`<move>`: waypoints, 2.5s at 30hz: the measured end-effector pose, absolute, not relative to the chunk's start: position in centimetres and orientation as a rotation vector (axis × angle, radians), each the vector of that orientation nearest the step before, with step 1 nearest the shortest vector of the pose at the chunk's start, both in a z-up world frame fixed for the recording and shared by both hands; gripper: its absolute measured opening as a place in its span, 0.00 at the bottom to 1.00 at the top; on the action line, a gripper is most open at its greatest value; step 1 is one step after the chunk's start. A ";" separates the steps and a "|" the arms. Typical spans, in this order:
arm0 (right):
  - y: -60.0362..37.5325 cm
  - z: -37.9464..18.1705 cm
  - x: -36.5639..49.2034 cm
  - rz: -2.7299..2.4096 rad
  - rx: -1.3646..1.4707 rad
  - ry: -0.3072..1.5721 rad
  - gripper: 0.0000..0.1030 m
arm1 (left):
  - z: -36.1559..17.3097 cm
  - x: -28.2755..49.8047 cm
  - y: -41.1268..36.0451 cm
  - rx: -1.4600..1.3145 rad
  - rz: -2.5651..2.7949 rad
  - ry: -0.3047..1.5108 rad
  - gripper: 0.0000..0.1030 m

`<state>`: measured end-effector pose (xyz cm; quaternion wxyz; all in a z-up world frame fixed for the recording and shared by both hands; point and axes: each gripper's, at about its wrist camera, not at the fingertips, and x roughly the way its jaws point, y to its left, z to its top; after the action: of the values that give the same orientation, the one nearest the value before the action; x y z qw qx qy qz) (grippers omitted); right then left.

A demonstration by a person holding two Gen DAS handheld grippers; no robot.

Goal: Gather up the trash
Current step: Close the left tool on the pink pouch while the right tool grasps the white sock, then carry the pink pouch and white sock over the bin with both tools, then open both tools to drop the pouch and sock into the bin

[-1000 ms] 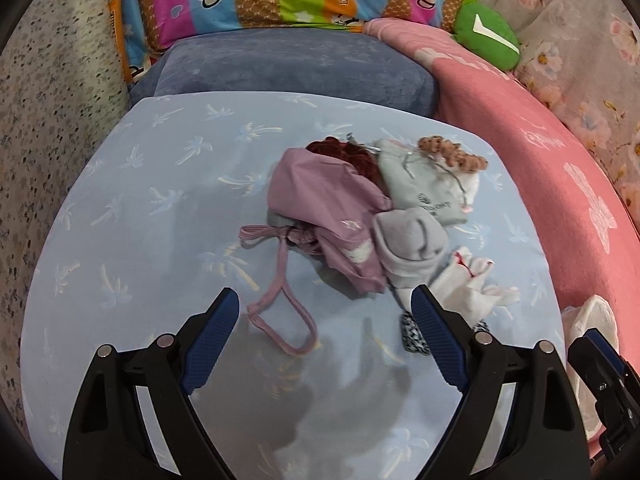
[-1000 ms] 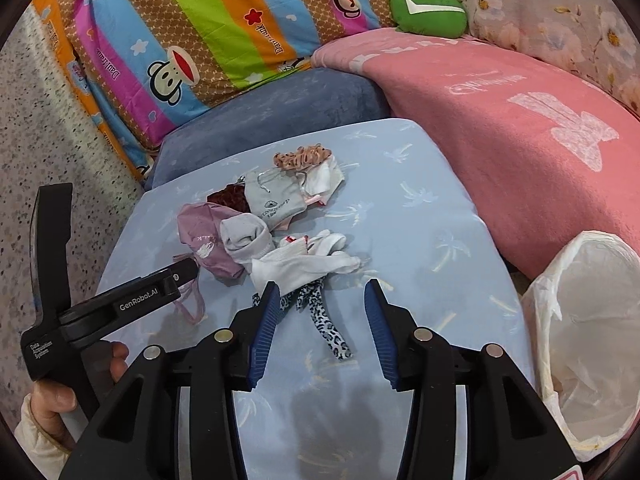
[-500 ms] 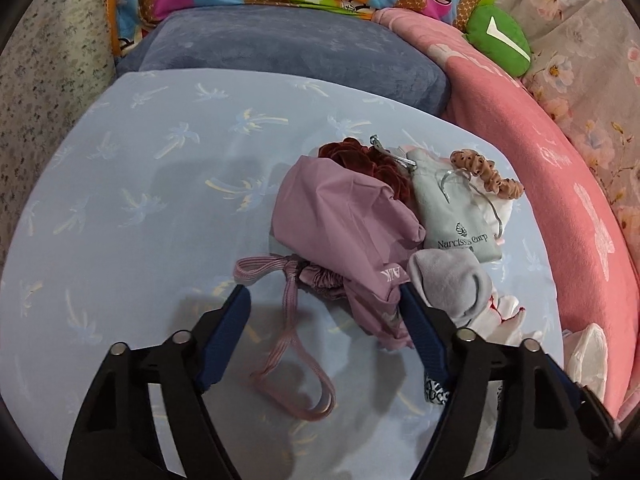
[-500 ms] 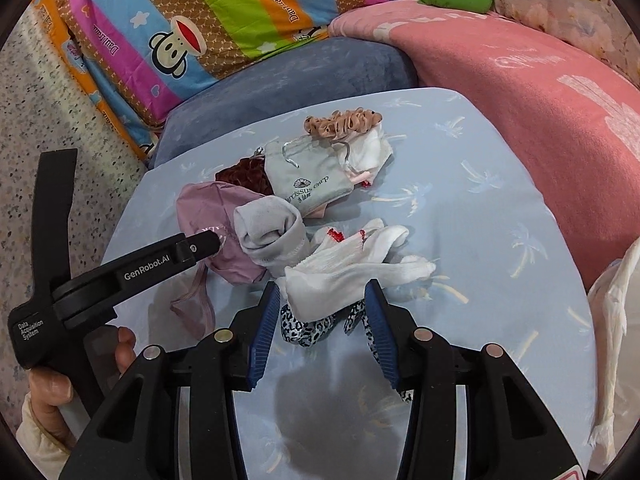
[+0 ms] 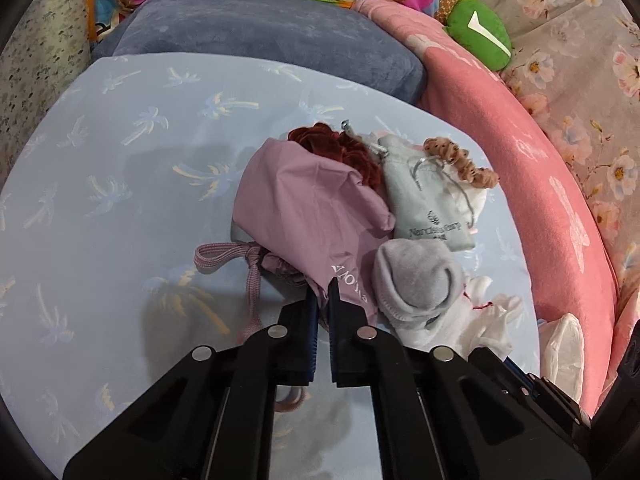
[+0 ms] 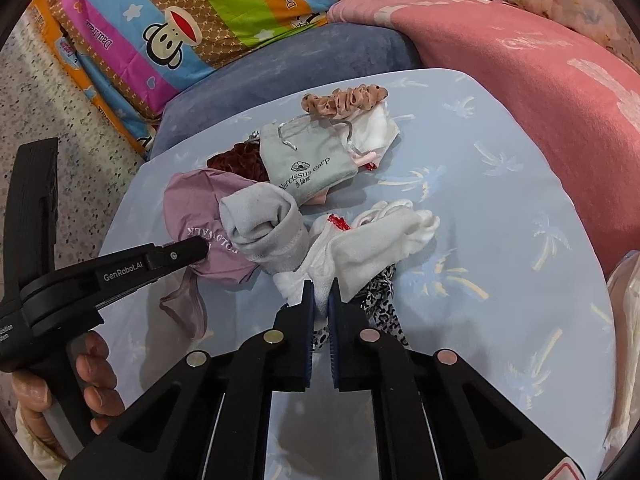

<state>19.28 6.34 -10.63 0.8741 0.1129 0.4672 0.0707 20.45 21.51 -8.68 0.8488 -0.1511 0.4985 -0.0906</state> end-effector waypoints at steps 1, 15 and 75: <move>6.3 -10.2 19.1 0.148 0.236 0.967 0.05 | -8.3 20.3 21.5 -0.316 -0.191 1.042 0.03; 4.1 -1.4 14.4 0.156 0.247 0.772 0.05 | -0.7 17.4 18.2 -0.266 -0.257 0.884 0.02; -24.7 -1.7 -3.7 -0.305 0.500 0.619 0.06 | -1.2 6.0 -11.5 0.134 -0.768 0.914 0.05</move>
<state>-3.69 -24.73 -1.67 0.9105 0.2426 0.3004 -0.1479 6.00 -11.51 -1.15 0.8249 0.0631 0.4300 -0.3615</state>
